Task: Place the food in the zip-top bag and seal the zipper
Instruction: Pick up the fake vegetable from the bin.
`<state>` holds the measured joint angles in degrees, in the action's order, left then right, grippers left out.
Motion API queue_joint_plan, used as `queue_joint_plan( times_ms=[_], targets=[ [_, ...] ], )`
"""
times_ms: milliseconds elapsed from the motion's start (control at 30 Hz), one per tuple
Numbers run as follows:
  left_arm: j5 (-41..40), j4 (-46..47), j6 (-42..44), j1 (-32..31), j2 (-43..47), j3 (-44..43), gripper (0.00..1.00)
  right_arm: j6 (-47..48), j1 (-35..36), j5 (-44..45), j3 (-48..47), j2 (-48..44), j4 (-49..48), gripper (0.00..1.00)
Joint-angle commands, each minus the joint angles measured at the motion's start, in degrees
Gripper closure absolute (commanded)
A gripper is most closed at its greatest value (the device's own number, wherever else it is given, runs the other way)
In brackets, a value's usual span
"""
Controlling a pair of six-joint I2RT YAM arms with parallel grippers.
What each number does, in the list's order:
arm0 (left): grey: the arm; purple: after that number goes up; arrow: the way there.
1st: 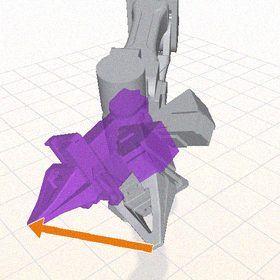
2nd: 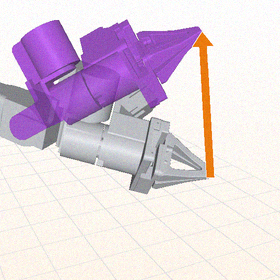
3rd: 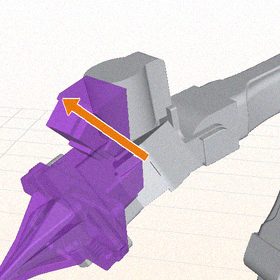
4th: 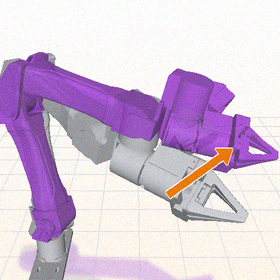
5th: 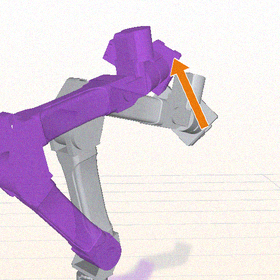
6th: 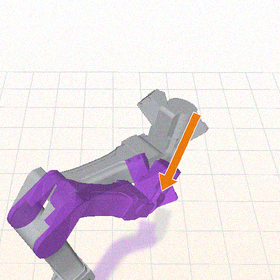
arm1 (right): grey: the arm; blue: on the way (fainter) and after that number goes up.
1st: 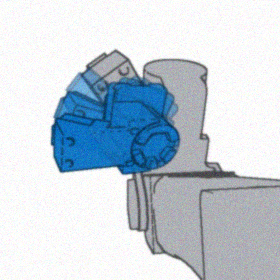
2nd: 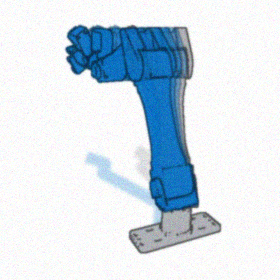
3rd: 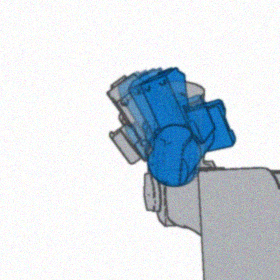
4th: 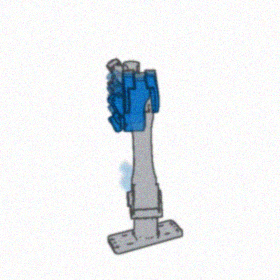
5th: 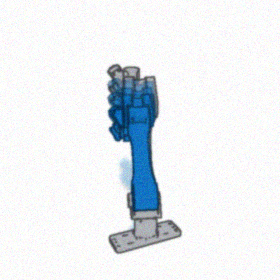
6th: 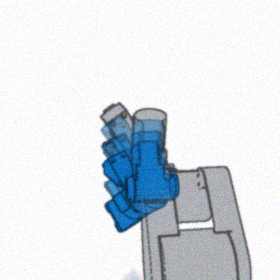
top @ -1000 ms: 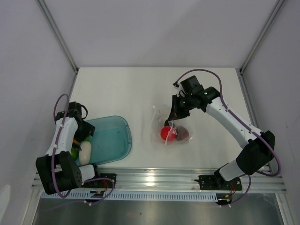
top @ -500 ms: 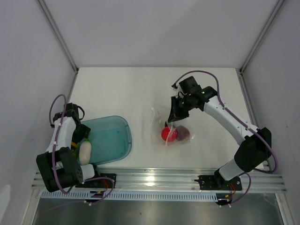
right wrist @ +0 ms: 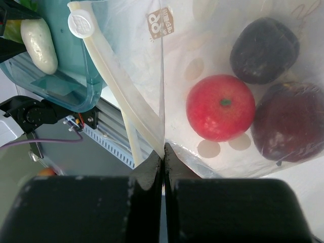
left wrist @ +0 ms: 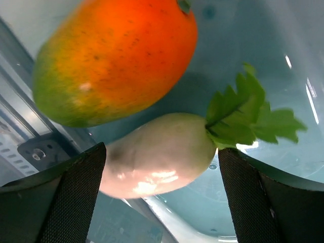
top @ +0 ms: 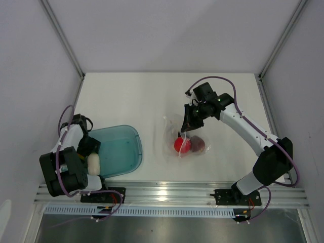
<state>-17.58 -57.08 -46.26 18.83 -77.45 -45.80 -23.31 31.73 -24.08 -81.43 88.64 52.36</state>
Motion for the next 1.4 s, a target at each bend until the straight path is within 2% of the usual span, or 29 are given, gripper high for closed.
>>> queue_joint_plan(
  times_ms=[0, 433, 533, 633, 667, 733, 833, 1033, 1133, 1233, 1267, 1367],
  targets=[
    [2.03, 2.06, 1.43, 0.51, -0.95, 0.45, 0.09, -0.16, -0.26, -0.71, -1.01, 0.39, -0.85, 1.0],
    [5.89, 4.34, 3.02, 0.59, -3.32, 1.15, 0.23, -0.77, -0.09, -0.71, -0.66, 0.04, -1.47, 1.0],
    [6.6, 4.52, 3.9, 0.51, -3.58, 0.72, 0.35, -0.95, -0.17, -0.71, -0.66, -0.13, -1.82, 1.0],
    [7.91, 5.22, 5.04, 0.59, -2.62, 0.54, 0.6, -1.12, -0.17, -0.45, -0.66, -0.31, -2.0, 1.0],
    [8.35, 5.48, 5.56, 0.51, -2.27, 0.28, 0.72, -1.3, -0.17, -0.36, -0.57, -0.4, -2.26, 1.0],
    [9.49, 6.36, 6.27, 0.51, -1.66, 0.97, 0.8, -1.74, -0.09, -0.27, -0.4, -0.57, -2.35, 1.0],
    [11.68, 6.8, 7.32, 0.51, -1.3, 0.98, 0.98, -2.09, -0.08, 0.17, -0.31, -1.01, -2.7, 1.0],
    [16.78, 7.68, 9.52, 0.51, 2.47, 0.19, 1.0, -3.14, 0.35, 0.78, -0.49, -1.01, -3.67, 1.0],
    [21.88, 7.95, 10.92, 0.51, 7.39, 0.1, 0.99, -3.58, 0.44, 1.05, -0.4, -0.84, -3.93, 1.0],
    [29.25, 8.82, 12.95, 0.42, 13.45, -0.34, 0.99, -3.76, 0.44, 1.22, -0.49, -1.01, -4.19, 1.0],
    [33.88, 9.44, 13.82, 0.42, 15.03, -0.34, 0.99, -3.76, 0.44, 1.22, -0.66, -1.01, -4.19, 1.0],
    [38.84, 10.85, 13.13, 0.16, 21.27, -0.6, 0.99, -3.85, 0.53, 1.05, -0.84, -0.75, -4.37, 1.0]
  ],
)
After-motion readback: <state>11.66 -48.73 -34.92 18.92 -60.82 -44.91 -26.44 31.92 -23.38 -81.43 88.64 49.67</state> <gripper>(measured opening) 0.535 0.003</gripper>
